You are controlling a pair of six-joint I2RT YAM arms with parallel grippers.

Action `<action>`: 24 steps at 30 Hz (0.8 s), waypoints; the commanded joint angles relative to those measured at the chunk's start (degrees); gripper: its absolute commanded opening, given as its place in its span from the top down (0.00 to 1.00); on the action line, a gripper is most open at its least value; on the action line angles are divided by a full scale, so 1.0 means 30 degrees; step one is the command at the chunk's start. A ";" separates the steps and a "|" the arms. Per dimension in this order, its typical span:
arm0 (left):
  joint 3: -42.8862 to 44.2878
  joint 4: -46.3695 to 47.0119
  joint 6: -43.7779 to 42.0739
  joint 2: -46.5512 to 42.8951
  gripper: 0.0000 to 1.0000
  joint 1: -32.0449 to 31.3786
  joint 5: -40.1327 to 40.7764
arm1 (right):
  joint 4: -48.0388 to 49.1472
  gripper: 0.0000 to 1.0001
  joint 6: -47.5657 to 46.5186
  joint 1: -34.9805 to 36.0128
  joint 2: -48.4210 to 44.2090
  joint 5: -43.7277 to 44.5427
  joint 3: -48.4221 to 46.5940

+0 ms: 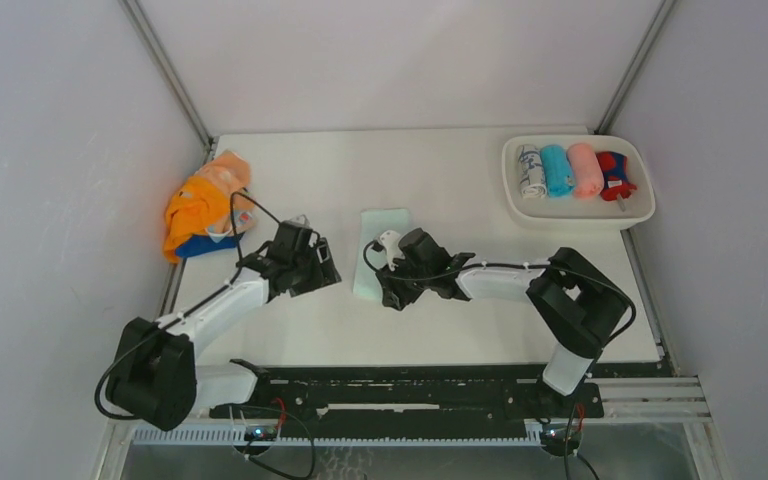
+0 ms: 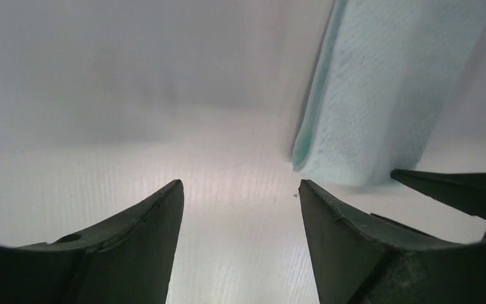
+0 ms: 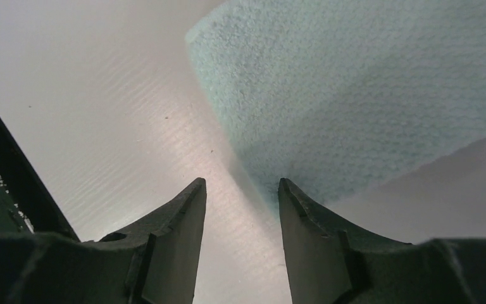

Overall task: Roll the towels
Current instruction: Roll the towel at the center of the board.

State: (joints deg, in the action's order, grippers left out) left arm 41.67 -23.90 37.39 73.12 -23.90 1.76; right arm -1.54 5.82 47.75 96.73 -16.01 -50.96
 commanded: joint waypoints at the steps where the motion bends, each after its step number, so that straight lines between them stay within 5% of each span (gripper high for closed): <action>1: -0.1679 0.0950 0.1293 -0.1832 0.29 0.0486 -0.0825 | 0.1236 0.55 0.0145 0.0614 0.0912 0.0863 -0.0985; 11: -0.3886 0.1617 0.1879 -0.3592 0.29 0.3217 -0.2525 | 0.0446 0.55 0.0841 0.2174 0.2687 0.1735 -0.3897; 24: -0.4693 0.3027 0.3182 -0.3704 0.15 0.4280 -0.3572 | -0.4179 0.43 -0.3463 0.2596 0.2014 0.4202 -0.5880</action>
State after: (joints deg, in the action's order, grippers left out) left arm 29.21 -18.20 44.97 62.02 -12.71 -6.48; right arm -9.32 1.10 54.74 102.56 -6.13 -65.28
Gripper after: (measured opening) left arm 0.818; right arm 0.565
